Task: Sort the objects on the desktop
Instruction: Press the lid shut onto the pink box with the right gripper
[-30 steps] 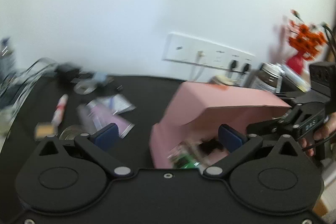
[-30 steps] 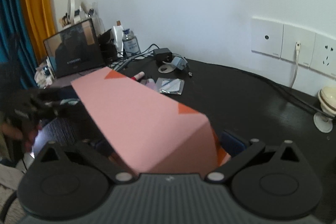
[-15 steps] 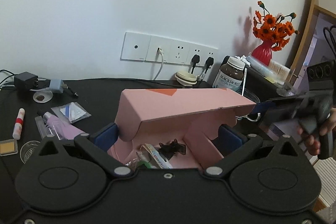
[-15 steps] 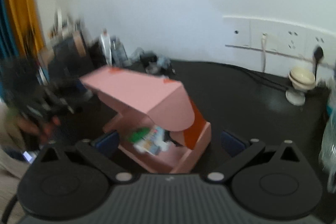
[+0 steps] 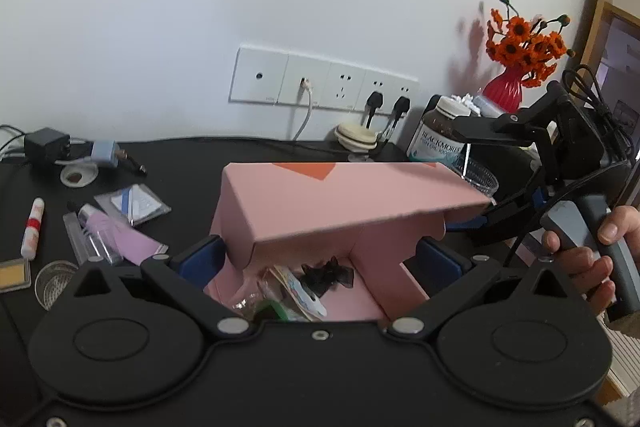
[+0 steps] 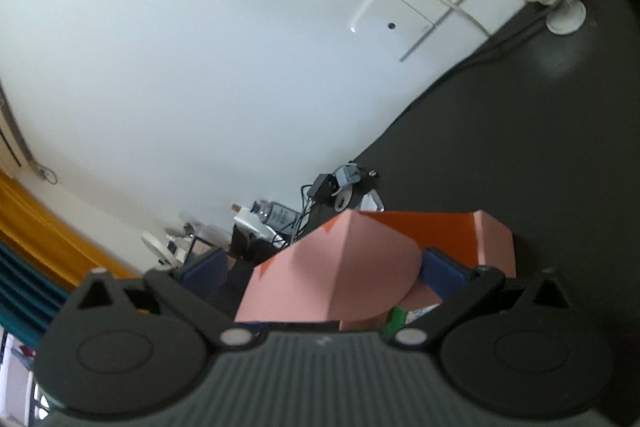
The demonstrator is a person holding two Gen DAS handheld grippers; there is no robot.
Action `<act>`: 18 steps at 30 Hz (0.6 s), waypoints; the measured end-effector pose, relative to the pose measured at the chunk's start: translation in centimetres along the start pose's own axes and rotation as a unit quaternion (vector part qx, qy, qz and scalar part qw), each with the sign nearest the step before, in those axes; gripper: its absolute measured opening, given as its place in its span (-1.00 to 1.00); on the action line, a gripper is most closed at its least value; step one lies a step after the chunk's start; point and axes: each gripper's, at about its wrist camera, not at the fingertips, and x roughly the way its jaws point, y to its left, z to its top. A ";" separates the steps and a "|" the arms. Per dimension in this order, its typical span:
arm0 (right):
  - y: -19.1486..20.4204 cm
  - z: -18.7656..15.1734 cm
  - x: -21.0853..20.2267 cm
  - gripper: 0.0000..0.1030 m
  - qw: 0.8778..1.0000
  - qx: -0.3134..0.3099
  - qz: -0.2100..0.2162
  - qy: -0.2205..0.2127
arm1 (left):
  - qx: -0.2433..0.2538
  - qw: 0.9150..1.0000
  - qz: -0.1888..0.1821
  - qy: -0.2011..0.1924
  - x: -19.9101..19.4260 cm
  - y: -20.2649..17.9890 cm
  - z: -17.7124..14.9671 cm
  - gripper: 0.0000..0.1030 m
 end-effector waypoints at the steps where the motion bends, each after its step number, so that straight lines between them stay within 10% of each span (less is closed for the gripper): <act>1: 0.0 -0.1 0.1 0.99 1.000 0.006 -0.001 0.002 | 0.001 1.000 0.001 0.003 0.0 -0.1 -0.2 0.99; 18: -1.0 -2.2 0.6 0.99 0.997 -0.013 -0.071 0.032 | -0.023 0.999 -0.007 0.040 -1.4 1.1 -3.7 0.99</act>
